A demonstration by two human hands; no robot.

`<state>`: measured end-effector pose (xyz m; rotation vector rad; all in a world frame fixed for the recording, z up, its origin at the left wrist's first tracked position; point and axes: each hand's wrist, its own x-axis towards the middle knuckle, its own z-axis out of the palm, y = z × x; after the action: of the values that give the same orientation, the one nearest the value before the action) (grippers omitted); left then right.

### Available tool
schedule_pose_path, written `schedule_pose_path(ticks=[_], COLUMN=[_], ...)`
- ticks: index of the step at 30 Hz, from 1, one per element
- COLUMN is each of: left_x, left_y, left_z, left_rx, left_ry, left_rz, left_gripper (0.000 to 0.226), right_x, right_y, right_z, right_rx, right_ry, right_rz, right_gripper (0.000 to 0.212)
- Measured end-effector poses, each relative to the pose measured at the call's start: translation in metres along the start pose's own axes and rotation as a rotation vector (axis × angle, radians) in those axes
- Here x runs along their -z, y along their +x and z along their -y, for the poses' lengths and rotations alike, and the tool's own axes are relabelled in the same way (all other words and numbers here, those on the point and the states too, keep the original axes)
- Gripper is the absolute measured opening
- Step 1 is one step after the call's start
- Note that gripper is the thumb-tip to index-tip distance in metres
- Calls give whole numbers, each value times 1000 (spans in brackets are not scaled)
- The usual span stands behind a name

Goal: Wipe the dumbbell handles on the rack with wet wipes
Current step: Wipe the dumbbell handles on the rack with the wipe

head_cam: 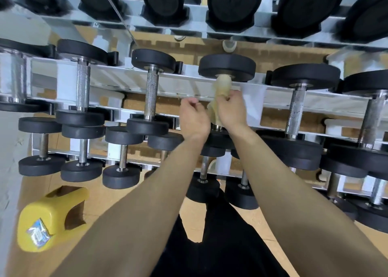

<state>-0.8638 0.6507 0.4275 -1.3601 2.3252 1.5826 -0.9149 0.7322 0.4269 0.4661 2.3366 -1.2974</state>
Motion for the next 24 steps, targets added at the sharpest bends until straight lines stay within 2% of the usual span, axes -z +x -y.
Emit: schedule_pose_path(ticks=[2, 4, 6, 8, 10, 11, 14, 16, 19, 22, 24], left_x=[-6, -9, -8, -9, -11, -11, -12, -13, -15, -15, -15], left_y=[-5, -5, -5, -4, -3, -3, -4, -4, -4, -4, -4], left_z=[-4, -4, -2, -1, -1, 0, 5, 7, 8, 7, 5], left_rx=[30, 39, 34, 10, -6, -15, -72, -102, -107, -93, -82], left_ry=[15, 31, 26, 34, 32, 26, 7, 5, 0, 10, 24], left_rz=[-14, -41, -42, -29, -25, -29, -50, -73, -93, -105, -112], left_gripper=[7, 8, 9, 10, 10, 10, 10, 12, 17, 19, 19], right_x=[-12, -17, -17, -15, -10, -8, -1, 0, -2, 4, 7], right_y=[12, 24, 36, 42, 49, 53, 61, 60, 53, 38, 29], right_z=[5, 7, 6, 5, 3, 2, 2, 0, -8, -21, -28], right_rx=[-52, -116, -197, -277, -341, -361, -384, -381, -303, -228, -208], right_ry=[-13, -2, 144, 364, 545, 628, 779, 778, 688, 394, 221], right_rz=[44, 52, 80, 168, 292, 349, 498, 516, 419, 474, 500], right_gripper=[49, 42, 37, 49, 70, 68, 26, 26, 49, 32, 29])
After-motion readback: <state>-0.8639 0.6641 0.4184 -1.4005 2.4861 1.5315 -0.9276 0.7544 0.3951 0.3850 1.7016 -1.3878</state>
